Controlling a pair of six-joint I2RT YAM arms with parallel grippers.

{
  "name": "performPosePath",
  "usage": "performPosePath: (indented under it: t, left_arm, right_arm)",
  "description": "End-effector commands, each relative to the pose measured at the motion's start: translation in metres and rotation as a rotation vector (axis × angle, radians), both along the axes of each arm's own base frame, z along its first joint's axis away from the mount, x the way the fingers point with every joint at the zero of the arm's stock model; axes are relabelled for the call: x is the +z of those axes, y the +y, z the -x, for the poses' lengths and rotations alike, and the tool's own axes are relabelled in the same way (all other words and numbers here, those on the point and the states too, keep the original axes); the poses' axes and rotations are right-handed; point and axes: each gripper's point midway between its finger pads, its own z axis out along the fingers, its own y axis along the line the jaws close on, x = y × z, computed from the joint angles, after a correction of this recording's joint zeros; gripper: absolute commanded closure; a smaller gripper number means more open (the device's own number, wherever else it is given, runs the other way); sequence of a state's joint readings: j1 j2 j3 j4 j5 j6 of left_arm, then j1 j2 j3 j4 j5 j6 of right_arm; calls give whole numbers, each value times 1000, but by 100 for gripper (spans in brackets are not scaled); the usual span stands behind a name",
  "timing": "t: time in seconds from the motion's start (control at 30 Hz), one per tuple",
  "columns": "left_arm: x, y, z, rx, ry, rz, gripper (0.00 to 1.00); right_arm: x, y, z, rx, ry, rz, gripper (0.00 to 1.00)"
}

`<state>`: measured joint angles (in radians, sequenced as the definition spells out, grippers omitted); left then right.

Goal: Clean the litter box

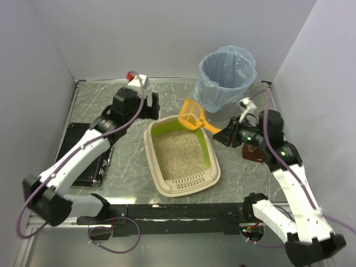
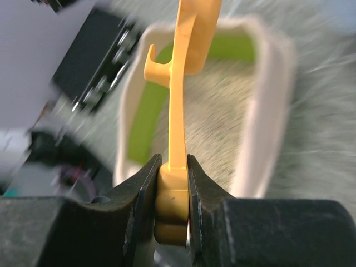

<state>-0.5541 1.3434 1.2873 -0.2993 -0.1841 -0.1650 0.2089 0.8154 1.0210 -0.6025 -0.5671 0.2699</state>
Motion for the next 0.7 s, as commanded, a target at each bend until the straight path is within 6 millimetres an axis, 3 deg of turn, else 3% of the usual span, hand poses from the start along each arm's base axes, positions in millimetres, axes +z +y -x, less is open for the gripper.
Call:
performPosePath:
  t: [0.0,0.03,0.1,0.13,0.17,0.33,0.37,0.5,0.53,0.63,0.67]
  left_arm:
    - [-37,12,41,147,177,215,3]
    - [-59,11,53,125,218,218,3]
    - [-56,9,67,98,215,294,3]
    - [-71,13,73,111,236,291,3]
    - [-68,17,76,120,223,304,3]
    - [-75,44,72,300,201,321,3]
    - [-77,47,70,318,204,312,3]
    - [-70,53,63,369,185,299,3]
    - [-69,53,62,369,180,300,3]
    - [-69,52,63,361,180,304,3]
    - [-67,54,63,369,177,303,3]
  right_arm:
    - [-3,36,29,262,72,-42,100]
    - [-13,40,31,294,97,-33,99]
    - [-22,49,39,354,138,-39,97]
    - [-34,51,36,351,192,-36,97]
    - [-42,52,31,332,217,-20,96]
    - [-93,54,7,252,362,67,93]
    - [-97,55,5,251,373,71,86]
    - [-111,58,-8,216,406,87,81]
    - [-116,55,-14,181,417,109,78]
    - [-126,41,-23,86,449,184,51]
    - [-127,37,-24,59,453,198,46]
